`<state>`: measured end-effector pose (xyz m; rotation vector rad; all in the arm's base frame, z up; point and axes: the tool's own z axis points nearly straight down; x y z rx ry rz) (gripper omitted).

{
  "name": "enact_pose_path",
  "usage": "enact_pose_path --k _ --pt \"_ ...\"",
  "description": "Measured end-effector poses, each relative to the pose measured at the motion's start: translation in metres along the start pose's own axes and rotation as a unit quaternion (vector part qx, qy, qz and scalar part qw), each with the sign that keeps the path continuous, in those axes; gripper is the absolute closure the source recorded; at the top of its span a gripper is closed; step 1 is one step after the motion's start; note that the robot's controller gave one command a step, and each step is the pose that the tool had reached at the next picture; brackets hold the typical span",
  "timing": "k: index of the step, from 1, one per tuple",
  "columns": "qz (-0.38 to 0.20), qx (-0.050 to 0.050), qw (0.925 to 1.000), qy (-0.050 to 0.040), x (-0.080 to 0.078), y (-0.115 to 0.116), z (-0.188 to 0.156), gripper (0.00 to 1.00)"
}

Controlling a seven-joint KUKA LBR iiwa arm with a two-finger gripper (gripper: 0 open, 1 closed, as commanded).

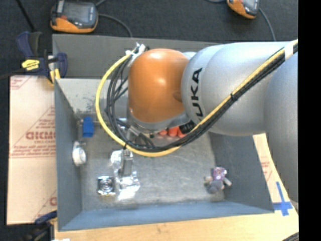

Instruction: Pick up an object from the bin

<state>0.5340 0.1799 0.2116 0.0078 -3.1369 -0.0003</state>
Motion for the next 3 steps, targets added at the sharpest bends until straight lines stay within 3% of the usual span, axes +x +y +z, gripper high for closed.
enact_pose_path --k 1,2,3 --pt "-0.025 0.001 0.9997 -0.0018 -0.007 -0.022 0.099 0.0" --pt "-0.032 -0.001 0.9995 -0.0051 0.01 -0.009 0.141 0.0" --pt "-0.159 0.0 0.9873 -0.0066 0.044 -0.005 0.14 0.0"
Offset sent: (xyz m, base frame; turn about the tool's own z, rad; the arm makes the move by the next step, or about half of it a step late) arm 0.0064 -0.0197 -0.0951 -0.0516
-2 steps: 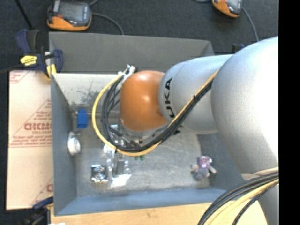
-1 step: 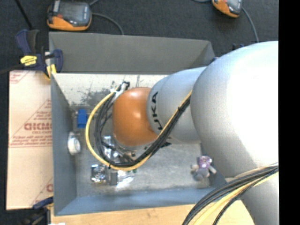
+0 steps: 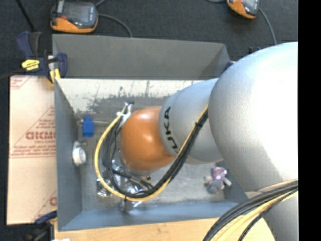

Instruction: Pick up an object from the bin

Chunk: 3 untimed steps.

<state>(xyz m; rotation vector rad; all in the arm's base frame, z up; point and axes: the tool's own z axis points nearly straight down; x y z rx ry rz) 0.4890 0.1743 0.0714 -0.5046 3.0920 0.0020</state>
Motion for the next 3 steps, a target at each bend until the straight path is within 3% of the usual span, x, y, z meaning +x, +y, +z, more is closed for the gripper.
enact_pose_path --k 1,2,3 --pt "-0.058 0.002 0.9983 -0.0049 0.003 0.015 -0.002 0.0" --pt "-0.055 0.0 0.9985 -0.0033 0.004 0.016 -0.002 1.0" --pt "-0.045 0.0 0.999 -0.0007 -0.005 0.005 -0.104 1.0"
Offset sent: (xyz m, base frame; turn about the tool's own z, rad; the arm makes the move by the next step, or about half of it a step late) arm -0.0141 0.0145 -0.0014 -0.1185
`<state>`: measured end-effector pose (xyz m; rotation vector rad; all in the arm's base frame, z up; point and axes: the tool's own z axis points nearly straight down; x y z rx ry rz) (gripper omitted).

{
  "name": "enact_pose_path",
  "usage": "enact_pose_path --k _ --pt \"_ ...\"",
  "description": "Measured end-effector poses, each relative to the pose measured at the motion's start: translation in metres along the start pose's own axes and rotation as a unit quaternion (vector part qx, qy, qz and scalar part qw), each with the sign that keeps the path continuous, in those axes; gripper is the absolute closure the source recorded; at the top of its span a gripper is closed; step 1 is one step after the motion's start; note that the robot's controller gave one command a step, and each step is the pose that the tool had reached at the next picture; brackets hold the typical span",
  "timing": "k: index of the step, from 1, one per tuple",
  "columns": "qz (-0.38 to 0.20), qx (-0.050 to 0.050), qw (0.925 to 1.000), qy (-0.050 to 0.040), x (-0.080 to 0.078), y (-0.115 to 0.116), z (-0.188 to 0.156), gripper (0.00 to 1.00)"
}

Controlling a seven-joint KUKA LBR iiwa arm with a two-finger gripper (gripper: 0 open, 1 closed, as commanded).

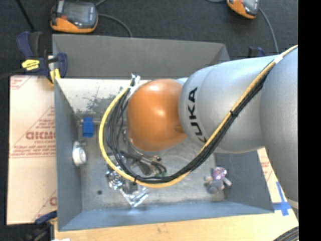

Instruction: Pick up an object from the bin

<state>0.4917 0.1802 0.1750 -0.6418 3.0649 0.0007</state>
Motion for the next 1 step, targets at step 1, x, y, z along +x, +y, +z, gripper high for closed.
enact_pose_path --k 1 --pt "0.001 0.0 1.0 -0.0018 -0.0313 -0.0093 -0.1018 1.0"
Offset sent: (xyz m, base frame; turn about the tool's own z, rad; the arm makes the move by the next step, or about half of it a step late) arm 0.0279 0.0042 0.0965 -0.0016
